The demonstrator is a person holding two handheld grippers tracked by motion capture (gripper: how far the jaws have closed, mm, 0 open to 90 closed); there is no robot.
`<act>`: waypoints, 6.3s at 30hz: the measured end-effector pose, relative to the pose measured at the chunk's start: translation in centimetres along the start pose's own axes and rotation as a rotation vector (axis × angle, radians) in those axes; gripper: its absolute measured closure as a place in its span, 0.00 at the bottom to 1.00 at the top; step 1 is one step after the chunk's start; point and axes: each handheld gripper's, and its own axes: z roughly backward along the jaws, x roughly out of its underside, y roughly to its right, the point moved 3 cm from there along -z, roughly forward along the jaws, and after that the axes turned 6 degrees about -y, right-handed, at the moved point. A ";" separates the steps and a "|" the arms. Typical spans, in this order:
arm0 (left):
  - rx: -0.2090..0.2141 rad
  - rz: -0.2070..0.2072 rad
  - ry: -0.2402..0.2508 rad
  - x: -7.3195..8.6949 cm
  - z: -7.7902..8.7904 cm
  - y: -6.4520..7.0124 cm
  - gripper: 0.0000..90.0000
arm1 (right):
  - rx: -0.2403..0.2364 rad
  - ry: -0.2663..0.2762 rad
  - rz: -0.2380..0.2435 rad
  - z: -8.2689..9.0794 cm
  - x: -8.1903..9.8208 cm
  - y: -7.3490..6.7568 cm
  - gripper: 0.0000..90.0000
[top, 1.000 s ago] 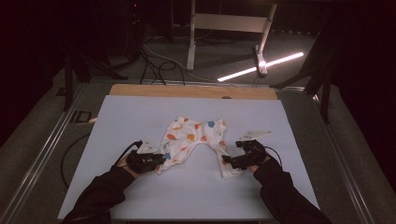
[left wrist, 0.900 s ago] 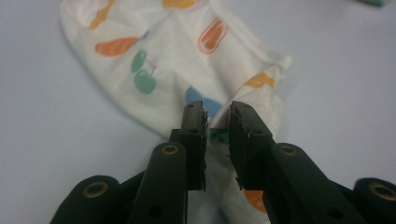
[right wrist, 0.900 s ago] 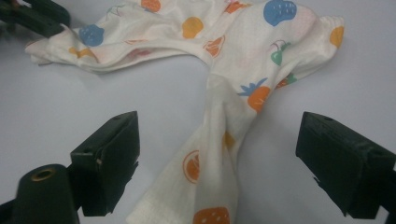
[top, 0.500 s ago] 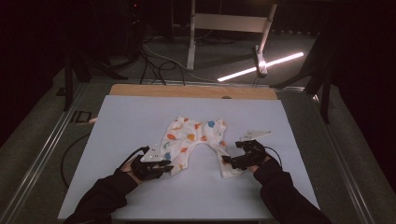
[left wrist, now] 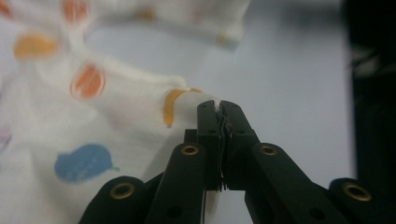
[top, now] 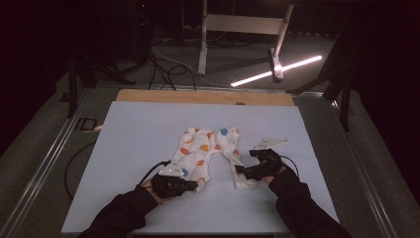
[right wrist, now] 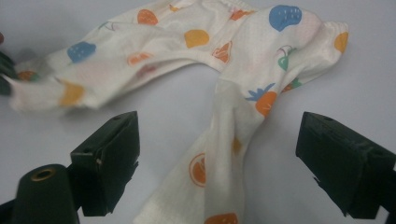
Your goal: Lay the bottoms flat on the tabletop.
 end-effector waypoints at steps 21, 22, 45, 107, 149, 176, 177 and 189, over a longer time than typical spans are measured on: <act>-0.015 -0.153 -0.044 0.9 1.1 2.0 0.79 | 0.008 0.000 -0.004 0.2 0.1 0.2 0.15; -0.012 -0.174 -0.025 0.4 1.3 2.5 0.79 | 0.007 0.001 -0.002 0.2 0.1 0.2 0.15; -0.116 -0.269 -0.164 0.1 -2.5 1.0 0.82 | 0.001 0.003 -0.006 0.2 0.1 0.3 0.15; -0.126 -0.052 -0.137 5.8 3.2 0.6 0.65 | 0.006 0.013 -0.008 0.7 0.3 0.4 0.15; -0.259 -0.124 -0.325 5.8 3.8 1.4 1.00 | 0.009 0.017 -0.019 0.9 0.4 0.6 0.15; -0.106 -0.046 -0.126 4.3 2.6 -1.1 1.00 | 0.007 0.020 -0.019 1.0 0.4 0.7 0.15; -0.101 -0.042 -0.133 4.5 2.5 -1.2 1.00 | 0.007 0.020 -0.020 0.9 0.5 0.7 0.15; -0.089 -0.062 -0.168 6.0 3.3 -0.7 0.99 | 0.008 0.024 -0.016 1.1 0.5 0.6 0.15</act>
